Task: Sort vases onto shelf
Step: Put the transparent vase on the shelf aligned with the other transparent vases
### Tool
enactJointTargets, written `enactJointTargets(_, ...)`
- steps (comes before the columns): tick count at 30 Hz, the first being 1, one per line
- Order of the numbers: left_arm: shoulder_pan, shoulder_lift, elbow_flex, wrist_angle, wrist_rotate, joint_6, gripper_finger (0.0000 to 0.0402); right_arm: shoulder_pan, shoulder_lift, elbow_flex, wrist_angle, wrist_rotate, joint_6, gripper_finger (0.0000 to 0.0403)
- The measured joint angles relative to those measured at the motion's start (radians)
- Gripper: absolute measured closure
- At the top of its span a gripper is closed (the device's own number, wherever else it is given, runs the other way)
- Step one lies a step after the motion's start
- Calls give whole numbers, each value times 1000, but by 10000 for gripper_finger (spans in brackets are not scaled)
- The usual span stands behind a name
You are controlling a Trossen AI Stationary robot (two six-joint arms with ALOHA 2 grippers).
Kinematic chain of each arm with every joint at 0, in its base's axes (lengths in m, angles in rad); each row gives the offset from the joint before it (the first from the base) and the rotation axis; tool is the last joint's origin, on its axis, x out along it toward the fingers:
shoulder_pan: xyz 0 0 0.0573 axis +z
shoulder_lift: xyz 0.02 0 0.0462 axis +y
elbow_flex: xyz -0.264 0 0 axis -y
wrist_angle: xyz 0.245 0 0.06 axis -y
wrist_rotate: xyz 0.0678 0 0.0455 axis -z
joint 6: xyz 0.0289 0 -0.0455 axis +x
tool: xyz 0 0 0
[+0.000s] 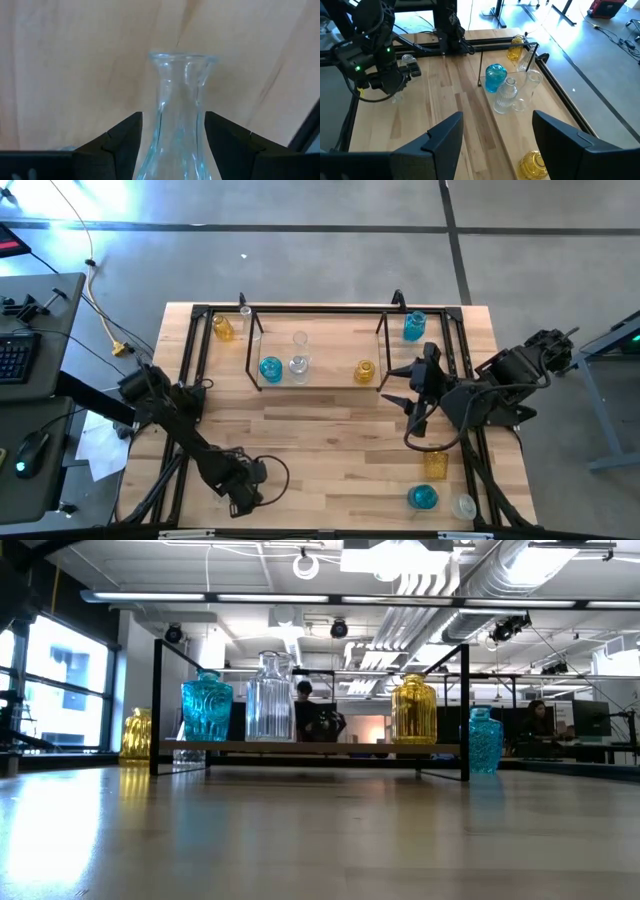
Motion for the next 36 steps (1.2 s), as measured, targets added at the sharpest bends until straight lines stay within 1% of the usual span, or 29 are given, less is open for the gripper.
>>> enactJointTargets(5,0,38,4,19,23,24,197,0,0,0,0,0,0,181)
enactJointTargets(13,0,24,-2,22,18,29,208,0,0,0,0,0,-1,181)
enactJointTargets(16,0,24,-2,20,17,29,224,0,0,0,0,0,-2,181)
enactJointTargets(23,1,22,-1,35,14,37,286,0,0,0,0,1,-5,181)
enactJointTargets(30,1,22,7,32,8,44,286,0,0,0,0,1,-1,181)
enactJointTargets(36,1,22,52,30,-24,79,286,0,0,0,0,1,-1,181)
